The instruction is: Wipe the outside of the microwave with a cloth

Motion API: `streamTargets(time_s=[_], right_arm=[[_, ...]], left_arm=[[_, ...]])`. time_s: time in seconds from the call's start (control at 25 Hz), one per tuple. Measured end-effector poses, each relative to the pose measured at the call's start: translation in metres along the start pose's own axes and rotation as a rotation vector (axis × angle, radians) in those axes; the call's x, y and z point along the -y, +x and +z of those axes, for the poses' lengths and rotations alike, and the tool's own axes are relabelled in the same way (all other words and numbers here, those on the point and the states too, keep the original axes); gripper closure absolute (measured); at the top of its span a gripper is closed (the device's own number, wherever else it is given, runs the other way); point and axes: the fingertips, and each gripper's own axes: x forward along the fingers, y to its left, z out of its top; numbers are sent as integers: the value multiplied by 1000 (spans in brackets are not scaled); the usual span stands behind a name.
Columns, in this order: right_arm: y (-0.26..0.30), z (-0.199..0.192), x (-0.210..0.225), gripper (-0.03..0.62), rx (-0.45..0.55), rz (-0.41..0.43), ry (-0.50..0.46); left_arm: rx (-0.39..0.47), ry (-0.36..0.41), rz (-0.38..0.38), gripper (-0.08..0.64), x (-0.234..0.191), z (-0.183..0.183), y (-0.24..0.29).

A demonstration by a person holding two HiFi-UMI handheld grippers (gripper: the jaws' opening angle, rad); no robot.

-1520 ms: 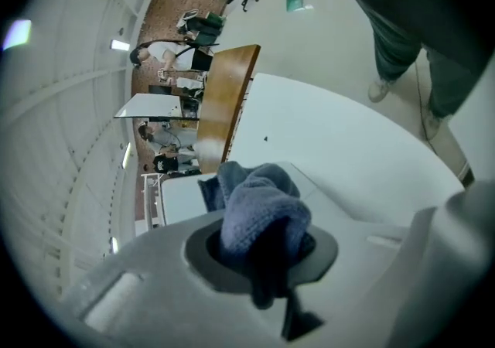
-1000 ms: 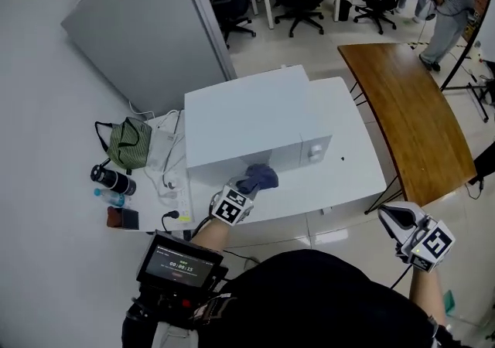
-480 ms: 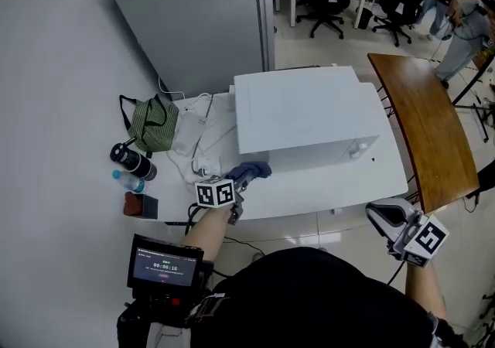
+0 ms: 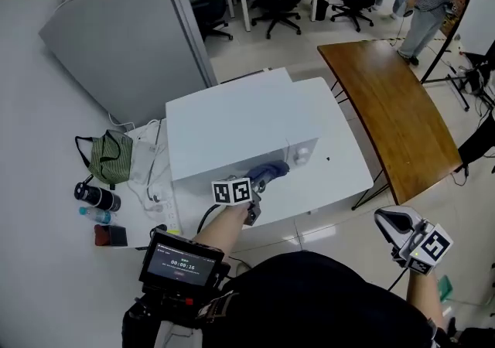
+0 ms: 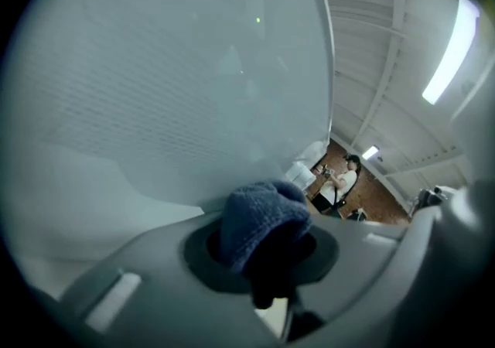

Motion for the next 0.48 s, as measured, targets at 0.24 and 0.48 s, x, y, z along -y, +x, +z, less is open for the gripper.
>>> streamTargets(time_s=[0.24, 0.48], right_arm=[[-58, -24, 60, 586, -46, -66, 14], [-54, -22, 52, 586, -47, -38, 6]], left_arm=[[-17, 12, -29, 503, 52, 1, 77], [24, -13, -47, 503, 54, -1, 72]])
